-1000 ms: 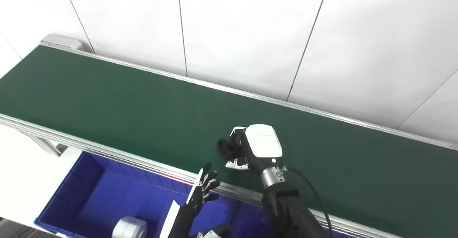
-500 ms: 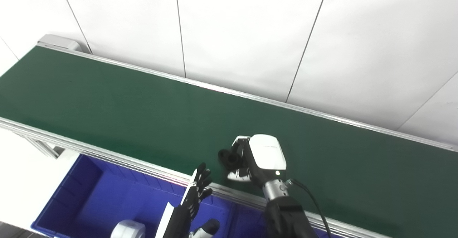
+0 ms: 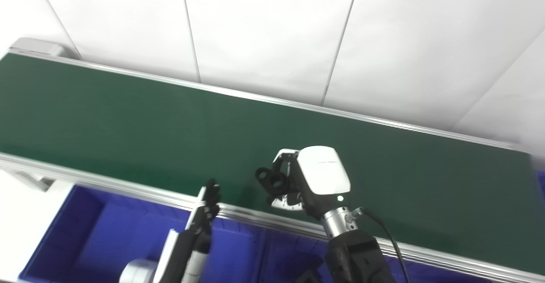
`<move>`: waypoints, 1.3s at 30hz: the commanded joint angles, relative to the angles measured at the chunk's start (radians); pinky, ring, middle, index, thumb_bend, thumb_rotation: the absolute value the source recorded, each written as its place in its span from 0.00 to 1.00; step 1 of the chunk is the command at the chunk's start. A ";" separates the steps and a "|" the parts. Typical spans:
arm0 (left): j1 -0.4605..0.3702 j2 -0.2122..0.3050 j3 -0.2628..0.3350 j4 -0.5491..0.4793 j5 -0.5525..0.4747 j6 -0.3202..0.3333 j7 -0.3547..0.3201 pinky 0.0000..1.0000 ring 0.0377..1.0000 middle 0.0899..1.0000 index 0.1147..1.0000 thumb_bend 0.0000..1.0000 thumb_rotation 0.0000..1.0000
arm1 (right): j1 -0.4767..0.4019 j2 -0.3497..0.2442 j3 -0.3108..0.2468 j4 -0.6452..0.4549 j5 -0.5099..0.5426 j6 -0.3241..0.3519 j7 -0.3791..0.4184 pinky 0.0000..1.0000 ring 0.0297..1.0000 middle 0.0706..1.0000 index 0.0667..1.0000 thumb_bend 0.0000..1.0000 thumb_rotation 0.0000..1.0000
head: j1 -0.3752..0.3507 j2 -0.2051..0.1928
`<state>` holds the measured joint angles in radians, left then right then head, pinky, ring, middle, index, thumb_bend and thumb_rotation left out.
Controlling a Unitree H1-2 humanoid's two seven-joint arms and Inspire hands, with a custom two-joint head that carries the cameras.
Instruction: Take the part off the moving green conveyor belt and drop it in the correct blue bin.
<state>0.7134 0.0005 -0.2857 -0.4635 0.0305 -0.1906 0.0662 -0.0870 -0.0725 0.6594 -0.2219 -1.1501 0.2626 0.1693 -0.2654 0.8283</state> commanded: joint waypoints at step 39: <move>-0.088 0.045 0.150 -0.207 -0.160 0.291 -0.077 1.00 1.00 1.00 1.00 0.50 0.97 | 0.364 -0.031 -0.106 -0.250 -0.305 -0.012 0.616 0.27 0.36 0.47 0.64 0.87 0.44 | -0.209 0.160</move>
<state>0.6236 0.0482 -0.1384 -0.6379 -0.1377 0.1112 -0.0033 0.2909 -0.1136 0.5483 -0.4497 -1.4113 0.2710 0.7556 -0.4756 0.9879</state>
